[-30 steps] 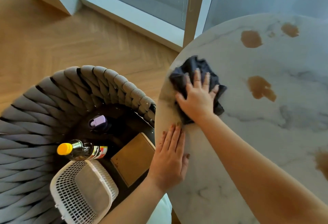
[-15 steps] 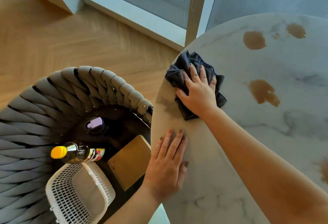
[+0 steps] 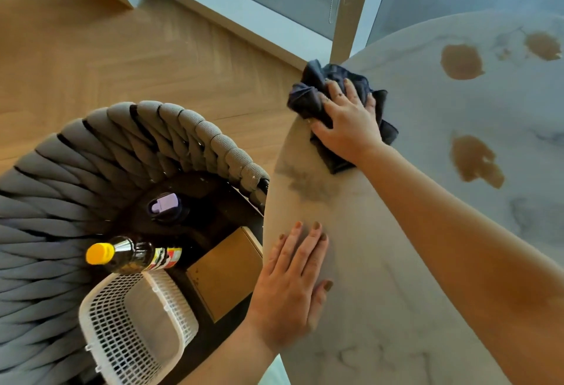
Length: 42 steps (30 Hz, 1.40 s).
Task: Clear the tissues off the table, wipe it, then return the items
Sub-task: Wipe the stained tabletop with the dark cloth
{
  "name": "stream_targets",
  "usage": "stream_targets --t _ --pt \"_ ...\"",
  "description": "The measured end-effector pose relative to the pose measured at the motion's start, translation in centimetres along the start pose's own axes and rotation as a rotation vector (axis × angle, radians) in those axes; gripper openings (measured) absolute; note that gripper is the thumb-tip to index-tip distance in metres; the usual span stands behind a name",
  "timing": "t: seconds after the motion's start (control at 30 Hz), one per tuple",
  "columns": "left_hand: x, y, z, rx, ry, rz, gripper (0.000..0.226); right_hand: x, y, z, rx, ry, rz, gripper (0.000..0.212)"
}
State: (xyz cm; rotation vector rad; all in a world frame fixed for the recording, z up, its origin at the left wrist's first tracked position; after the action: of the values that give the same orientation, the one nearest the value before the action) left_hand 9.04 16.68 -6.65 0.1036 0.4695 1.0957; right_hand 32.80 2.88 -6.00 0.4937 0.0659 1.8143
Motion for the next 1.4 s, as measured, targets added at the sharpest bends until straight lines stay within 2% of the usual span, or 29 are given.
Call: stream_targets --t 0.07,0.13,0.23,0.3,0.33,0.37,0.43,0.53,0.6,0.67,0.73,0.83,0.9,0.97,1.07,1.13,1.2,1.3,1.33,1.4 --pt "0.0 0.1 0.0 0.010 0.002 0.000 0.057 -0.2 3.8 -0.9 0.022 0.017 0.169 0.051" --pt "0.0 0.0 0.0 0.006 0.020 -0.002 0.057 -2.4 7.5 -1.3 -0.035 -0.023 0.203 0.052" --pt "0.0 -0.1 0.1 -0.015 0.021 -0.006 0.056 -7.3 6.7 0.3 -0.158 -0.110 -0.044 0.059" --pt "0.0 -0.1 0.1 -0.025 0.025 -0.009 0.056 -8.0 2.6 1.7 -0.154 -0.113 -0.191 0.058" --pt "0.0 0.0 0.1 -0.024 0.030 -0.010 0.056 -7.1 0.5 2.1 -0.129 -0.098 -0.207 0.058" --pt "0.0 0.0 0.1 -0.024 0.032 -0.008 0.056 -5.6 -1.4 2.1 -0.101 -0.082 -0.181 0.058" --pt "-0.1 -0.1 0.0 -0.030 0.020 -0.002 0.056 -1.7 -2.5 1.3 -0.039 -0.044 -0.014 0.056" --pt "0.0 0.0 0.0 -0.012 0.013 0.002 0.057 1.8 2.8 -1.3 0.075 -0.004 0.292 0.051" --pt "0.0 0.0 0.0 0.000 0.003 -0.005 0.058 0.4 7.5 -2.1 0.078 -0.053 0.347 0.049" --pt "0.1 0.0 0.1 -0.001 0.015 -0.007 0.058 -3.0 9.1 -1.6 0.007 -0.088 0.258 0.051" --pt "0.1 -0.1 0.1 -0.016 0.015 -0.004 0.057 -5.8 6.7 -0.1 -0.056 -0.130 0.086 0.051" --pt "0.0 -0.1 0.3 -0.021 0.031 -0.008 0.056 -4.4 0.4 1.0 -0.078 -0.098 -0.073 0.048" --pt "-0.1 0.0 0.2 -0.017 0.027 -0.002 0.055 -0.7 -1.1 0.5 -0.042 -0.088 -0.002 0.053" --pt "-0.1 0.0 0.1 -0.008 0.013 -0.002 0.056 2.4 1.5 -1.1 0.020 -0.061 0.194 0.052" --pt "0.0 0.0 0.0 -0.016 0.003 -0.012 0.056 1.3 8.2 -2.8 0.052 -0.066 0.347 0.051" --pt "0.1 0.0 0.1 -0.031 0.017 -0.018 0.056 -2.0 9.3 -2.2 -0.028 -0.074 0.279 0.051" --pt "0.1 0.0 0.1 -0.039 0.018 -0.018 0.056 -4.8 7.0 -0.6 -0.098 -0.112 0.123 0.050" --pt "0.0 0.0 0.0 -0.039 0.009 -0.015 0.056 -4.1 1.1 0.8 -0.095 -0.115 -0.093 0.046" --pt "0.0 0.0 0.0 -0.042 0.003 -0.012 0.056 -2.5 -0.3 0.7 -0.079 -0.098 -0.106 0.047" --pt "0.0 0.0 -0.1 -0.041 -0.001 -0.010 0.056 1.0 -0.3 -0.3 -0.027 -0.076 0.004 0.052"
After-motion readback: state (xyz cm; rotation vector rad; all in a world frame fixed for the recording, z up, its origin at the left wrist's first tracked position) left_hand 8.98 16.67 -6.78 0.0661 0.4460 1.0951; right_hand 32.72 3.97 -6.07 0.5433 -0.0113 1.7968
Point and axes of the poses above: each hand's wrist, its own y-axis away from the middle knuckle, its own z-axis out of the back of the hand, x = y × z, the point moved 1 cm from there along -y, towards the middle knuckle, and after that the axes turned 13 degrees about x, right-handed, at the moved point
